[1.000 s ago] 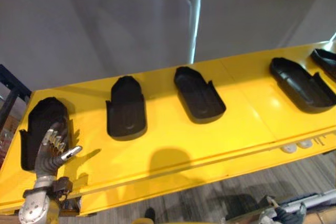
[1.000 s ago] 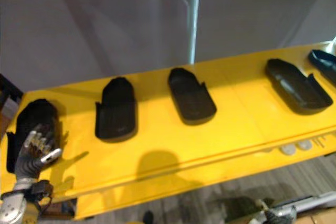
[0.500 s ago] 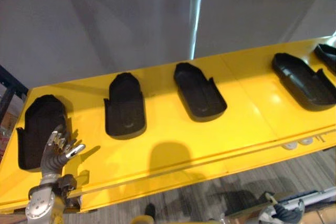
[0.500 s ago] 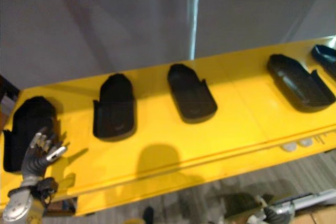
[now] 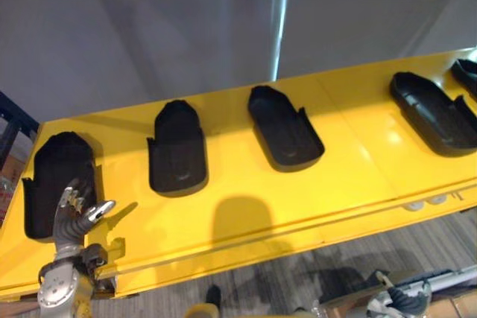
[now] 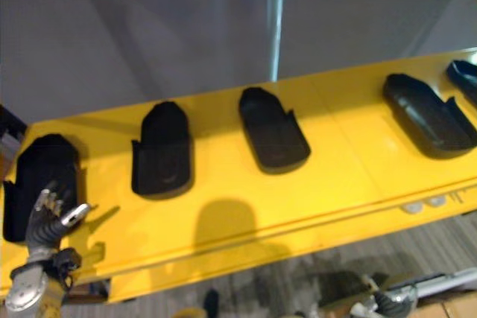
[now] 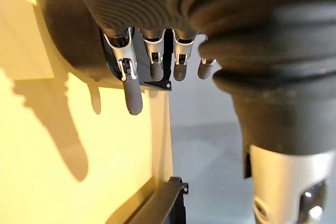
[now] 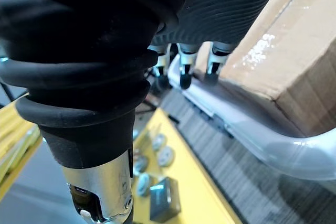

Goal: Walk over and take plastic housings, then place them on the shelf

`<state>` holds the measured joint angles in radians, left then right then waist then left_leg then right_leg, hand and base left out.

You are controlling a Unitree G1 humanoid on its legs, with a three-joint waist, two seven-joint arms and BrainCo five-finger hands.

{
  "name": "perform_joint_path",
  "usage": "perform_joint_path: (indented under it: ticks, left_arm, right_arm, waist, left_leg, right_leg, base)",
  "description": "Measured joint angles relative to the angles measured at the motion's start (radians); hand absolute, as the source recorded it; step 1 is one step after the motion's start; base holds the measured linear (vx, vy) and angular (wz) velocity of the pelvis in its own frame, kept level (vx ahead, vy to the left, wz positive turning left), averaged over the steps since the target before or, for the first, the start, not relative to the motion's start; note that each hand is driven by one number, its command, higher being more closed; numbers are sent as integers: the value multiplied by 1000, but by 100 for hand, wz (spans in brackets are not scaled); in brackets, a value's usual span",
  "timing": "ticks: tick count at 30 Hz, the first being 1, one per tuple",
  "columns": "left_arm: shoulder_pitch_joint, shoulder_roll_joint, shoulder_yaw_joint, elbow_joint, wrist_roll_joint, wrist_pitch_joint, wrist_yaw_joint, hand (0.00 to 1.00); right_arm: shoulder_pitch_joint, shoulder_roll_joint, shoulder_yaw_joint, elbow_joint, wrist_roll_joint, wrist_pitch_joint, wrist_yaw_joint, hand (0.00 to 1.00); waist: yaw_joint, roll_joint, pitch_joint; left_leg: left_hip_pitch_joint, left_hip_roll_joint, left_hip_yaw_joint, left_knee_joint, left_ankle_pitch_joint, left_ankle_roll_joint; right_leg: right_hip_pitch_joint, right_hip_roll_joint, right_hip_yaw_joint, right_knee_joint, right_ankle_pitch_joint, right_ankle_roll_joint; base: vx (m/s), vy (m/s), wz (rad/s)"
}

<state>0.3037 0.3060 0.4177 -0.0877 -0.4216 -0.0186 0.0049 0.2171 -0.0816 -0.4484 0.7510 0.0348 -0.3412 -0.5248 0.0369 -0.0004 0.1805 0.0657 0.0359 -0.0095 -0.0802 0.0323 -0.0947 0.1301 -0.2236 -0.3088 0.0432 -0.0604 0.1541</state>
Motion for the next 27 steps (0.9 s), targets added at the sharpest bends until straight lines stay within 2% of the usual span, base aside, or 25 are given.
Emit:
perform_joint_path:
  ticks: [7, 10, 14, 16, 21, 25, 27]
  left_arm:
    - [-1, -2, 0, 2, 15, -1, 34, 0]
    - [-8, -4, 0, 2, 74, -9, 59, 0]
    - [-5, -20, -1, -25, 76, -83, 57, 0]
    - [-2, -49, -6, -91, 67, -147, 38, 0]
    - [2, -51, -50, -212, 64, -238, -36, 0]
    - [10, -51, -59, -274, 13, -250, -118, 0]
    - [12, -51, -75, -313, -54, -245, -183, 0]
  right_arm:
    - [0, 0, 1, 0, 0, 2, 0, 0]
    - [0, 0, 3, 0, 0, 2, 0, 0]
    - [3, 0, 20, 3, 0, 2, 0, 0]
    - [4, 0, 19, 6, 0, 2, 0, 0]
    - [7, 0, 20, 11, 0, 2, 0, 0]
    - [6, 0, 20, 14, -1, 2, 0, 0]
    - [7, 1, 20, 14, -1, 2, 0, 0]
  waist:
    - [-1, 0, 0]
    - [-7, -2, 1]
    - [-8, -5, 4]
    - [-7, -7, 5]
    - [-10, -5, 5]
    - [-21, -5, 6]
    - [-23, -4, 6]
  left_leg:
    - [0, 0, -1, 0, 0, 0]
    - [1, -1, -7, 0, 0, 0]
    - [0, 0, -7, 0, 0, 0]
    - [-4, -1, -7, 0, 0, 0]
    - [-5, 0, -6, 0, 0, -1]
    - [-5, 0, -6, 0, 0, -1]
    - [-4, 0, -5, 0, 0, -1]
  right_leg:
    - [2, 0, -2, -2, 0, 1]
    - [10, 0, -14, -5, 0, 1]
    - [10, 0, -13, -5, 1, 1]
    - [9, 0, -13, -3, 1, 1]
    - [8, 1, -12, -2, 1, 1]
    - [7, 0, -12, 0, 2, 0]
    - [7, -1, -11, 1, 2, -1]
  base:
    - [0, 0, 0]
    - [0, 0, 8]
    - [0, 0, 0]
    - [0, 0, 0]
    - [0, 0, 0]
    - [0, 0, 0]
    - [0, 0, 0]
